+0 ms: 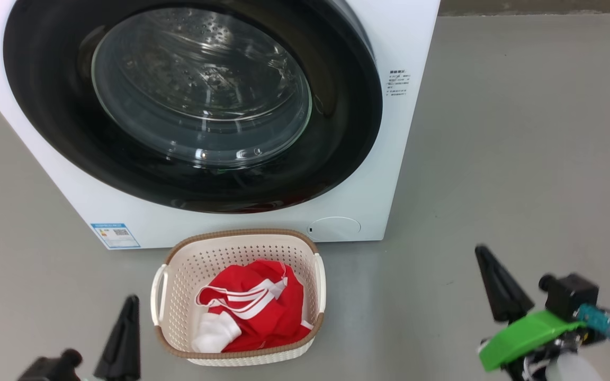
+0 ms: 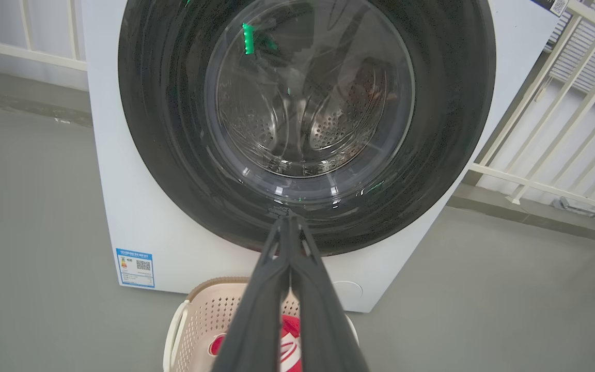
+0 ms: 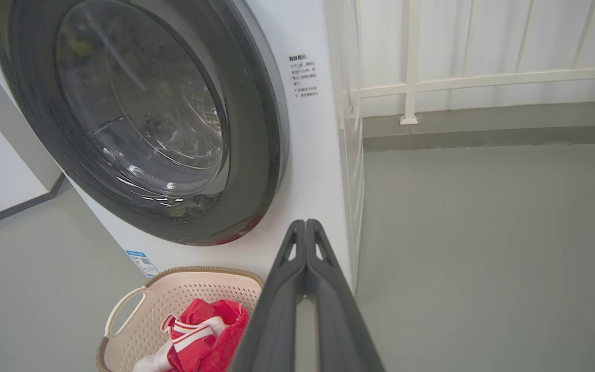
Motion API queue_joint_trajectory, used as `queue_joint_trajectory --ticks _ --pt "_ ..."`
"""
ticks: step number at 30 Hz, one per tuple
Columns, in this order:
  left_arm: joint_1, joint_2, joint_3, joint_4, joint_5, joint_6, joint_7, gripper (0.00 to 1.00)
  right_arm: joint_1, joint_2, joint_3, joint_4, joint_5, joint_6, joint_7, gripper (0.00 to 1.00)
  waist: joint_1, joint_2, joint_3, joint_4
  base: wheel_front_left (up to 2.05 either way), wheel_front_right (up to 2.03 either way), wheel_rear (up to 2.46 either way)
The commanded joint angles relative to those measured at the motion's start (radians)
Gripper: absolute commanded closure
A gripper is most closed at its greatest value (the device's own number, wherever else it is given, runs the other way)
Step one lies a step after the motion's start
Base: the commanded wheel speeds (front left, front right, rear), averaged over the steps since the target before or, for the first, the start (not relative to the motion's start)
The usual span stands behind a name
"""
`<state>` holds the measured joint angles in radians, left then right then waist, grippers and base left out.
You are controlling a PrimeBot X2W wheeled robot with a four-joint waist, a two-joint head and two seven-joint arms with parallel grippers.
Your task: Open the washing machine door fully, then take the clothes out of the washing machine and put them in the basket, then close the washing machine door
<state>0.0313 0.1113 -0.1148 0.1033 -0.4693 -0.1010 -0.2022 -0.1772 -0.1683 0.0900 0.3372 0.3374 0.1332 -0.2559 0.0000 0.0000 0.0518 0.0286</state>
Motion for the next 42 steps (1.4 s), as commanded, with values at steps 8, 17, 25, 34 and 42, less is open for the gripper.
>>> queue_joint_trajectory --ticks 8,17,25,34,42 --pt "-0.007 -0.002 0.012 0.004 -0.066 -0.002 0.017 1.00 0.004 0.006 -0.012 -0.010 0.072 0.000 0.021 1.00 0.0023 0.0000 -0.005 -0.002 0.00 0.00 0.00" --pt "-0.019 -0.005 0.026 0.017 -0.149 -0.004 0.038 1.00 0.008 0.014 -0.026 -0.015 0.163 0.000 0.047 1.00 0.0001 0.0000 -0.006 -0.004 0.00 0.00 0.00" --pt "-0.028 -0.008 0.040 0.026 -0.223 -0.006 0.057 1.00 0.012 0.022 -0.039 -0.020 0.245 0.000 0.071 1.00 0.0001 0.0000 -0.009 -0.006 0.00 0.00 0.00" --pt "-0.038 -0.011 0.055 0.036 -0.306 -0.008 0.079 1.00 0.017 0.031 -0.054 -0.026 0.336 -0.001 0.098 1.00 0.0000 0.0000 -0.013 -0.008 0.00 0.00 0.00" --pt "-0.046 -0.015 0.069 0.045 -0.379 -0.010 0.099 1.00 0.021 0.038 -0.067 -0.032 0.417 -0.001 0.121 1.00 0.0000 0.0000 -0.016 -0.009 0.00 0.00 0.00"
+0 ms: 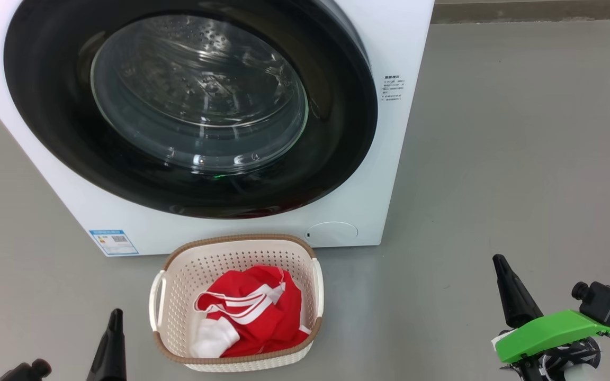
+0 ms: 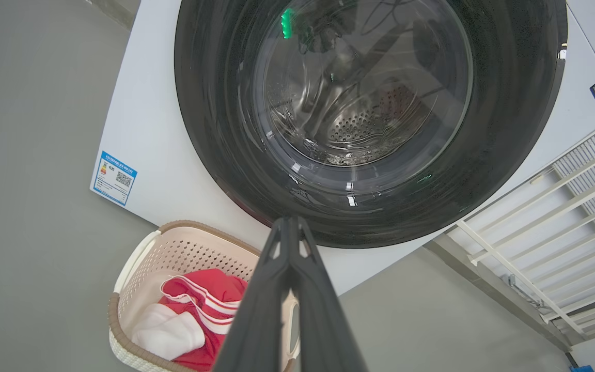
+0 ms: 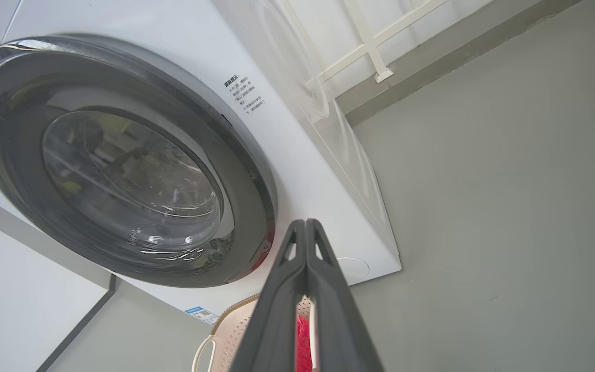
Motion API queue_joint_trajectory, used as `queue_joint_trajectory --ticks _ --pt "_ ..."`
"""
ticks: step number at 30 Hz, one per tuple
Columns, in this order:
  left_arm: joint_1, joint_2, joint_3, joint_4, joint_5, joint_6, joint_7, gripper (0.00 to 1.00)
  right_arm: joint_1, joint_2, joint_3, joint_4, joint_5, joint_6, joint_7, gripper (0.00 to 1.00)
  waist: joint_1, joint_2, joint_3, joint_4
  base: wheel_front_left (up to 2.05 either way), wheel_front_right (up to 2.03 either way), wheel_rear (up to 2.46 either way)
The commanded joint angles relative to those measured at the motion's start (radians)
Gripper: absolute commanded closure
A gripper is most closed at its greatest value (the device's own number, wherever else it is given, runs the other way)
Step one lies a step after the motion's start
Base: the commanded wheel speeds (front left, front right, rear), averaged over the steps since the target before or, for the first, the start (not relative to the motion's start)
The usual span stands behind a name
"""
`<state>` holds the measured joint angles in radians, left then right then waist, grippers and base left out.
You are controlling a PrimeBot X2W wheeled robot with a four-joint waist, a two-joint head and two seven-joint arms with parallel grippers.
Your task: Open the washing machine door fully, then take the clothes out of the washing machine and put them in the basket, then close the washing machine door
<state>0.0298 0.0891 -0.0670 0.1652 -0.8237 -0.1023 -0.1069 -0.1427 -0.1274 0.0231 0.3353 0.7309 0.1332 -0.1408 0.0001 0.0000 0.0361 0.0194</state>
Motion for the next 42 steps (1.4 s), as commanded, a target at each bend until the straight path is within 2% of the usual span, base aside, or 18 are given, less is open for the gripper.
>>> queue_joint_trajectory --ticks 1,42 --pt "-0.045 0.007 0.021 -0.016 -0.025 -0.008 0.003 1.00 -0.013 -0.003 0.000 -0.030 0.024 -0.001 0.006 1.00 -0.0001 0.0000 0.000 0.000 0.00 0.00 0.00" --pt "-0.091 -0.013 0.097 0.032 -0.408 -0.018 0.109 1.00 0.011 0.037 -0.069 -0.060 0.450 -0.002 0.131 1.00 -0.0001 0.0000 -0.017 -0.010 0.00 0.00 0.00"
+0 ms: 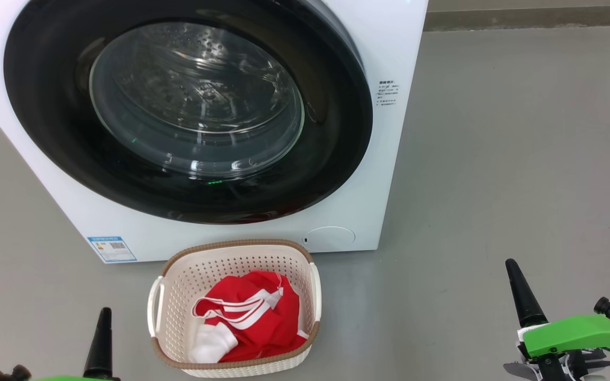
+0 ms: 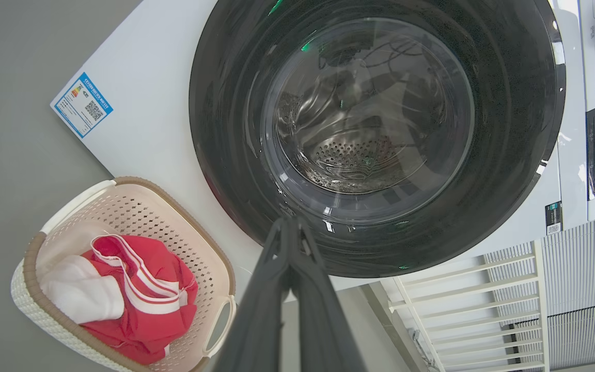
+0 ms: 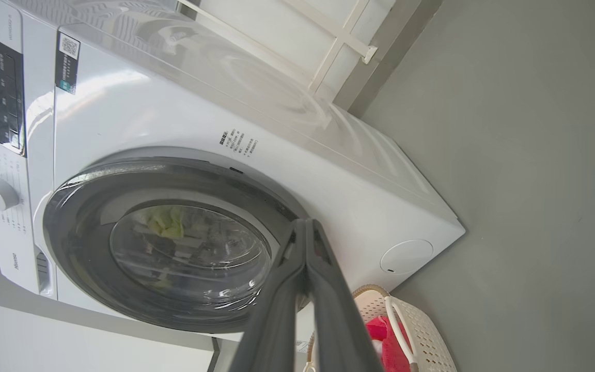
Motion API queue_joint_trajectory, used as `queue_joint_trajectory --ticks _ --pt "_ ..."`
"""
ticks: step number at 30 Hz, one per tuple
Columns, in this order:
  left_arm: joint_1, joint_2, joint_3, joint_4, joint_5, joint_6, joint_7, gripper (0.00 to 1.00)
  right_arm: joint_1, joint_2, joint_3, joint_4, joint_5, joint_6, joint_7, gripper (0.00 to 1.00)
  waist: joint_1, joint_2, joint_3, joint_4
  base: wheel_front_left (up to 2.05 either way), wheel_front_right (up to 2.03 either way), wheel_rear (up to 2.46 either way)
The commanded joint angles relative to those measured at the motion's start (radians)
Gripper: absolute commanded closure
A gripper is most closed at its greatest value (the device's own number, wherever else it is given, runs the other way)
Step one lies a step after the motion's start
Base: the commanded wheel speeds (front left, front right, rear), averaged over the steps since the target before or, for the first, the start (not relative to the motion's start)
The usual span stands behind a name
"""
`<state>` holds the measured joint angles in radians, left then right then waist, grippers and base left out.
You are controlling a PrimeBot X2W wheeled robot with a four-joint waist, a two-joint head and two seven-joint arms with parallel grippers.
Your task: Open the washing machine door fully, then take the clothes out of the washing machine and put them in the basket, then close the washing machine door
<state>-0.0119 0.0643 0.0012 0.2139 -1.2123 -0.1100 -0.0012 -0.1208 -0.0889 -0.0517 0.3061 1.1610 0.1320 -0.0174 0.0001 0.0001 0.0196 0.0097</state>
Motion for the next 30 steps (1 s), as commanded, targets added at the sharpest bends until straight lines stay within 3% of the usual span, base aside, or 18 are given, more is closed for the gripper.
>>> queue_joint_trajectory --ticks 1,30 --pt "-0.050 0.011 0.031 -0.016 -0.028 -0.011 0.006 1.00 -0.011 0.000 0.004 -0.032 0.030 -0.001 0.010 1.00 -0.0001 -0.0001 -0.001 0.000 0.00 0.00 0.00" --pt "-0.089 -0.007 0.096 0.024 -0.346 -0.019 0.095 1.00 0.009 0.033 -0.053 -0.057 0.386 -0.001 0.114 1.00 -0.0001 -0.0001 -0.014 -0.008 0.00 0.00 0.00"
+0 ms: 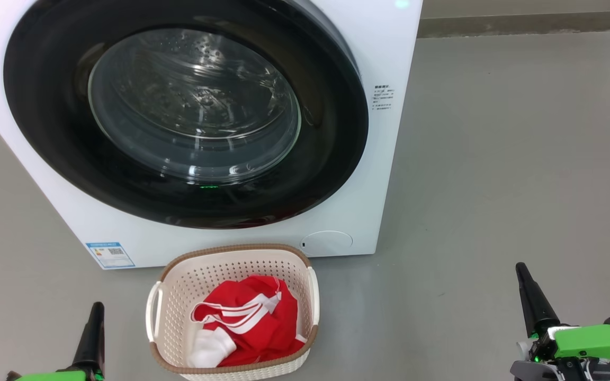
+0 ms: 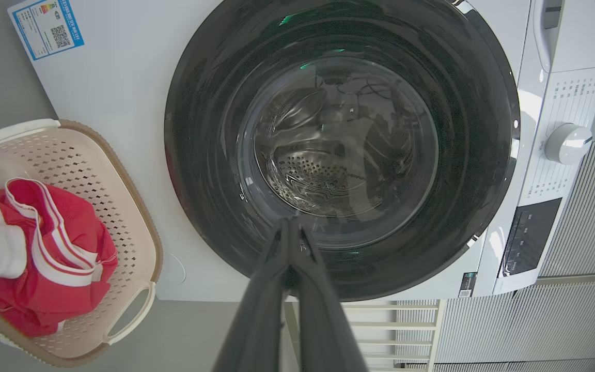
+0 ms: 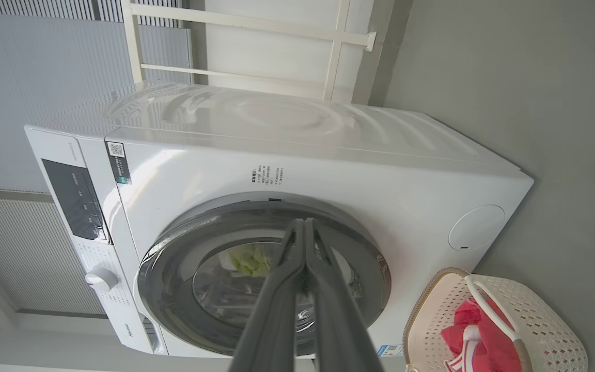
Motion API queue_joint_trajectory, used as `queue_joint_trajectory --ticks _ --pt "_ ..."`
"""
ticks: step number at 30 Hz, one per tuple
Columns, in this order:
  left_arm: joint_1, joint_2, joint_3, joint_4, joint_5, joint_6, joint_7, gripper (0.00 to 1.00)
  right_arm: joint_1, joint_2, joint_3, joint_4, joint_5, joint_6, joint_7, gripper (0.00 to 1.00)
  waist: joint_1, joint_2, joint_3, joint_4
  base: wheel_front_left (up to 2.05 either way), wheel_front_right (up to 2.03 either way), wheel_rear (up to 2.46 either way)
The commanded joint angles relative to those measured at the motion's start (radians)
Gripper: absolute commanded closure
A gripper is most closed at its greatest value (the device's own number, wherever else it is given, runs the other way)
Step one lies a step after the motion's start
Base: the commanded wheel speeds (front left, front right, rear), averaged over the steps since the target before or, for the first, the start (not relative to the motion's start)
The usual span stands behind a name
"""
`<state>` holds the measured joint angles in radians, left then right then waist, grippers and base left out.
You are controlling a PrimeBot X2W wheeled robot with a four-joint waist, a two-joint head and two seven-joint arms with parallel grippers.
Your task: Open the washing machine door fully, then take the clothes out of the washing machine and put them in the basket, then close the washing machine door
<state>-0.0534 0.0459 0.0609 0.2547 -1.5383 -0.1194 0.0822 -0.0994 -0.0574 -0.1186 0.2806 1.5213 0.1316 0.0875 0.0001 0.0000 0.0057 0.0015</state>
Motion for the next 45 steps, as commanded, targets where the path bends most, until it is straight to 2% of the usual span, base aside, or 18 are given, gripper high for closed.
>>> queue_joint_trajectory --ticks 1,6,45 --pt "-0.049 0.011 0.038 -0.015 -0.029 -0.010 0.014 1.00 -0.011 0.002 0.012 -0.032 0.036 -0.001 0.012 1.00 0.0000 0.0000 -0.001 0.000 0.00 0.00 0.00" --pt "-0.054 0.009 0.048 -0.009 -0.074 -0.011 0.027 1.00 -0.009 0.007 0.004 -0.036 0.086 -0.001 0.026 1.00 0.0000 0.0000 -0.003 -0.002 0.00 0.00 0.00" --pt "-0.055 0.007 0.051 -0.010 -0.072 -0.011 0.029 1.00 -0.009 0.007 0.004 -0.036 0.087 -0.001 0.026 1.00 0.0000 0.0000 -0.003 -0.002 0.00 0.00 0.00"
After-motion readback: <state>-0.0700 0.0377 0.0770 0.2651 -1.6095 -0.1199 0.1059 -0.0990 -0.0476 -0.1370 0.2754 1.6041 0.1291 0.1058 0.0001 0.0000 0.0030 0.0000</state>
